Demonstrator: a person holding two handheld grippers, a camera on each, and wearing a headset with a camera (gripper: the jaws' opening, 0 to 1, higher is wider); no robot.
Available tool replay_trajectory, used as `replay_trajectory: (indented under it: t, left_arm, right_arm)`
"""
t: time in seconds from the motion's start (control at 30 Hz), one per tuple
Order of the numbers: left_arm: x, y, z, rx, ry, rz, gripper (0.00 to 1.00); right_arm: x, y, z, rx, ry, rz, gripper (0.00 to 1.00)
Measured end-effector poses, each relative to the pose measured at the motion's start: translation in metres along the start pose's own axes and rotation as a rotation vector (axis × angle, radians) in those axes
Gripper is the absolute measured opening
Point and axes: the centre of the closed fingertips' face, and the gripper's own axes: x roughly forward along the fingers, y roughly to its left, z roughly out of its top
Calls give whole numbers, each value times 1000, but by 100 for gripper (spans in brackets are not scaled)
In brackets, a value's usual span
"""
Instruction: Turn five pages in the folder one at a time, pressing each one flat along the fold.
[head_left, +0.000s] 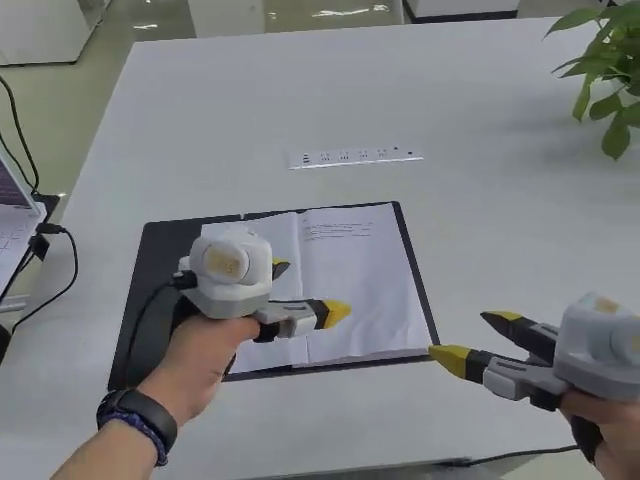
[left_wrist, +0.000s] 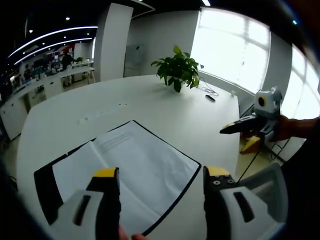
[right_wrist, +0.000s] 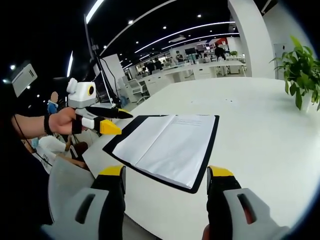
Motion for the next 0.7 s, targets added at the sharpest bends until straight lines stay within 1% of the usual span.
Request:
replay_trajectory:
  t: [0.13, 0.23, 0.37, 0.43, 0.53, 0.6, 0.7]
  left_arm:
    - [14, -8, 4, 23, 13, -15, 67]
    - [26, -14, 7, 28, 15, -28, 67]
    - [40, -22, 8, 36, 23, -44, 67]
    - [48, -27, 6, 37, 31, -54, 67]
    - [57, -34, 3, 36, 41, -67, 67]
    - [61, -36, 0, 38, 46, -72, 67]
    - [71, -40, -7, 40, 63, -80, 67]
  right_arm:
    - [-2, 0, 0, 7, -13, 4, 64]
    - [-3, 1, -5, 7, 2, 12, 64]
    - [-4, 4, -10, 2, 18, 25, 64]
    - [-5, 4, -12, -1, 28, 25, 64]
    - [-6, 4, -11, 10, 22, 27, 65]
    - [-6, 5, -11, 12, 21, 29, 65]
    - [-6, 4, -11, 11, 25, 32, 65]
